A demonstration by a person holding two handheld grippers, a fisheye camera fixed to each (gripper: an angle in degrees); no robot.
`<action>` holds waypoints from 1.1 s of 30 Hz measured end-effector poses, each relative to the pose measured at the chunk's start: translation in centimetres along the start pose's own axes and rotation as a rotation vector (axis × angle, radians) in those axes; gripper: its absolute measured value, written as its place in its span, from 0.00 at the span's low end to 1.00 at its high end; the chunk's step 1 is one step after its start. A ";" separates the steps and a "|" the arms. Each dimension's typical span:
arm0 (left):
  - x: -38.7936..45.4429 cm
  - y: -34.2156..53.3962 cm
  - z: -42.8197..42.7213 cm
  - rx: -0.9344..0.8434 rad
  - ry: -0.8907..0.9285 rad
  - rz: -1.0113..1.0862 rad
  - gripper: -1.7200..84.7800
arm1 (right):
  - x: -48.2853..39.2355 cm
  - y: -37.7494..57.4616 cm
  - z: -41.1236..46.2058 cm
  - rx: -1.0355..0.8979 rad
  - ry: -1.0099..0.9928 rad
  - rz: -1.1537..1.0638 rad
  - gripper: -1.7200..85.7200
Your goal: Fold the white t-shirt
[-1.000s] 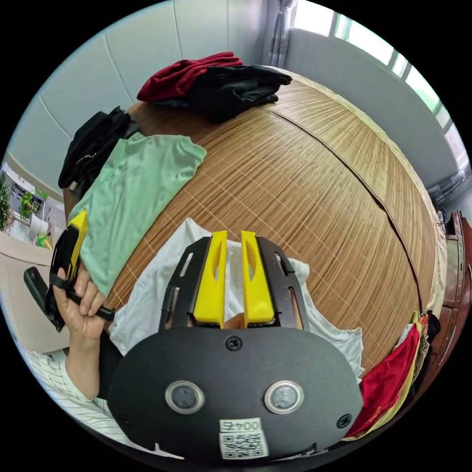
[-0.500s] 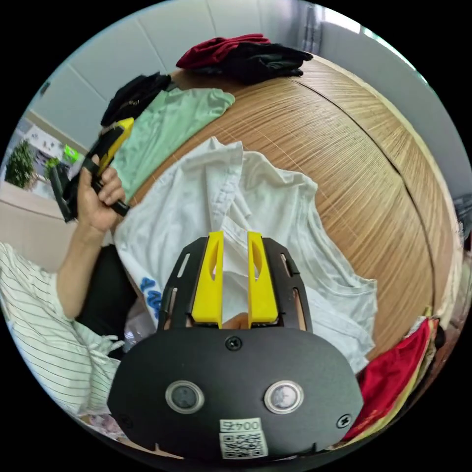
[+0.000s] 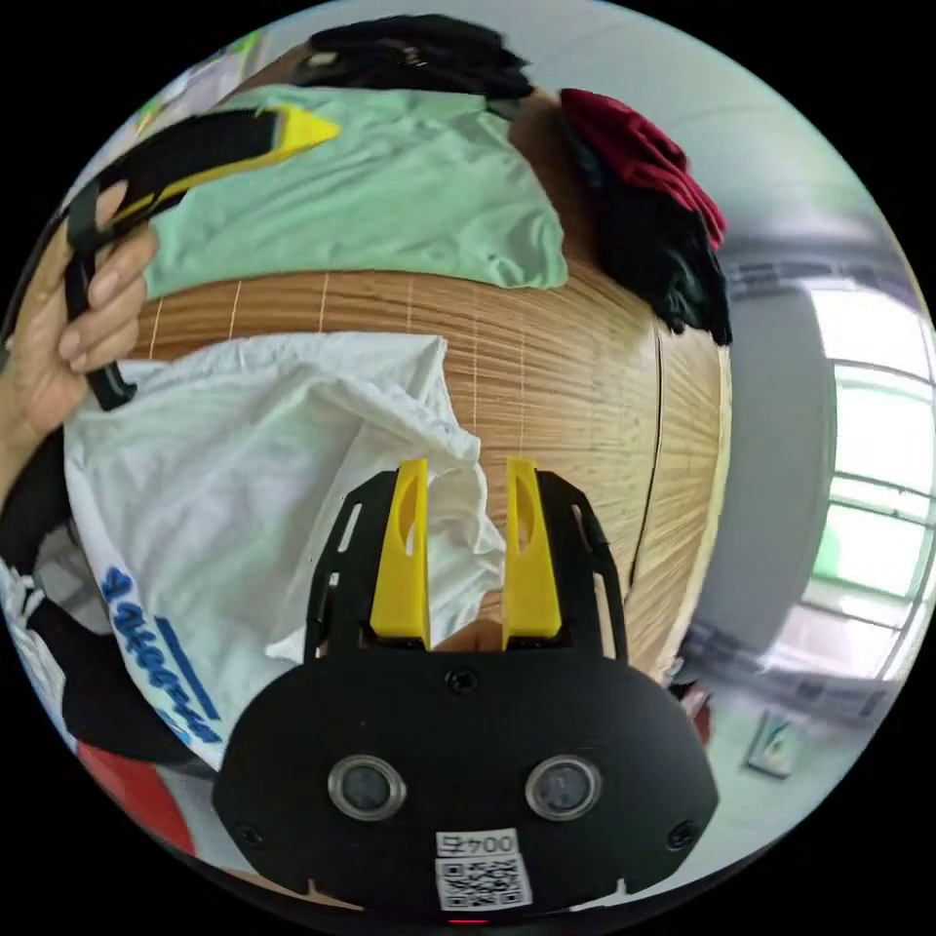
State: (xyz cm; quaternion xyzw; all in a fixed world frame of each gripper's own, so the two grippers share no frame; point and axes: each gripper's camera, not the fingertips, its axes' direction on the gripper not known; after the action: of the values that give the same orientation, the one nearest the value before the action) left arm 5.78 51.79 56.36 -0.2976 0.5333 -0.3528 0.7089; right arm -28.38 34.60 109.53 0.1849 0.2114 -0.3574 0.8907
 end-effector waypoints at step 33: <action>6.1 -2.0 -3.0 -0.066 0.062 0.266 0.03 | 13.3 36.0 -17.5 0.599 -0.467 1.266 0.01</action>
State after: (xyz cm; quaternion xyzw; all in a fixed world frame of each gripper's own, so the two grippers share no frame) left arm 3.65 45.53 53.85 -0.2365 0.6011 -0.2472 0.7222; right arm 1.79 59.90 94.46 0.4261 -0.2375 0.1526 0.8595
